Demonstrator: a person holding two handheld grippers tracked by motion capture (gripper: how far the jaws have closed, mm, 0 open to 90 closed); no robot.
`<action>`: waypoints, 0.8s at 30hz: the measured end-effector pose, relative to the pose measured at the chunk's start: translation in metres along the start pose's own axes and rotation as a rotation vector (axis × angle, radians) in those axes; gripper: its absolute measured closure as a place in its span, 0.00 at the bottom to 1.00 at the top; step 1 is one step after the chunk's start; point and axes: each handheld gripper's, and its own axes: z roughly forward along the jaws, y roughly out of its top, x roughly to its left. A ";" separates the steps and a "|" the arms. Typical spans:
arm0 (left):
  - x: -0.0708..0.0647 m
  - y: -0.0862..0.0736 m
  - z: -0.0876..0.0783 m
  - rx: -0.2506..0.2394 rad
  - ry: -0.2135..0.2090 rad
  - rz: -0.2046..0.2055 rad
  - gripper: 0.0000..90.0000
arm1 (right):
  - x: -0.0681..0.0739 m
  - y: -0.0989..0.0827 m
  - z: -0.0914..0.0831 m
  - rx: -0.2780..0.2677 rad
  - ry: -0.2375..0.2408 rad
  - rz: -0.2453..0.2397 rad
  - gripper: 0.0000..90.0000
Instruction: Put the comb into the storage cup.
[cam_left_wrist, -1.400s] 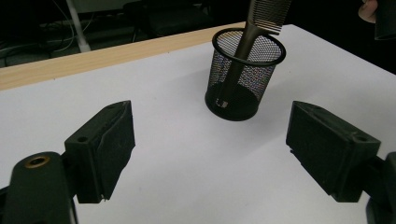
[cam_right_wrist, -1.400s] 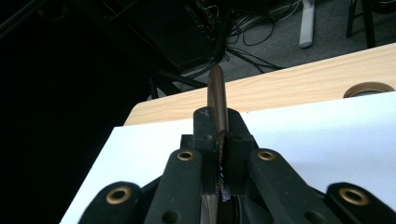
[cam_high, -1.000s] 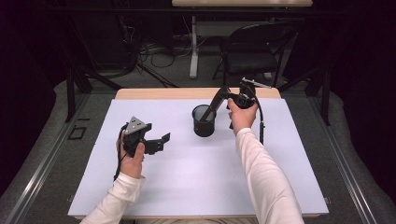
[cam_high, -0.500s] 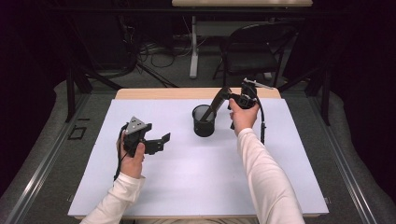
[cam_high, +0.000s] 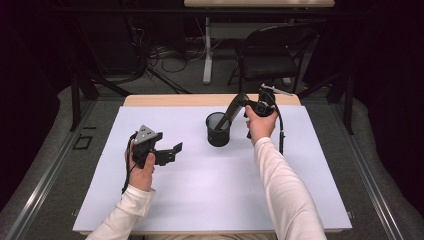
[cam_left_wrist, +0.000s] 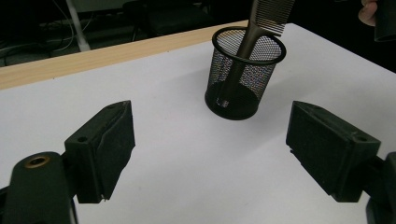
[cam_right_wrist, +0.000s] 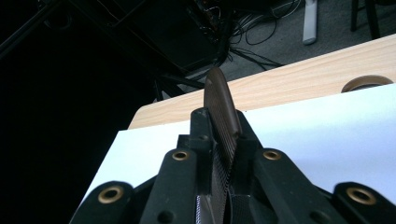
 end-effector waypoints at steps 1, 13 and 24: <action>0.000 0.000 0.000 0.000 0.000 0.000 0.17 | 0.000 0.000 0.000 -0.001 -0.001 -0.002 0.92; 0.000 0.000 0.000 0.000 -0.001 -0.001 0.17 | -0.002 0.002 -0.002 -0.004 -0.014 -0.007 0.84; 0.000 0.000 0.001 0.001 -0.001 -0.001 0.17 | -0.002 0.002 -0.003 -0.011 -0.018 -0.015 0.71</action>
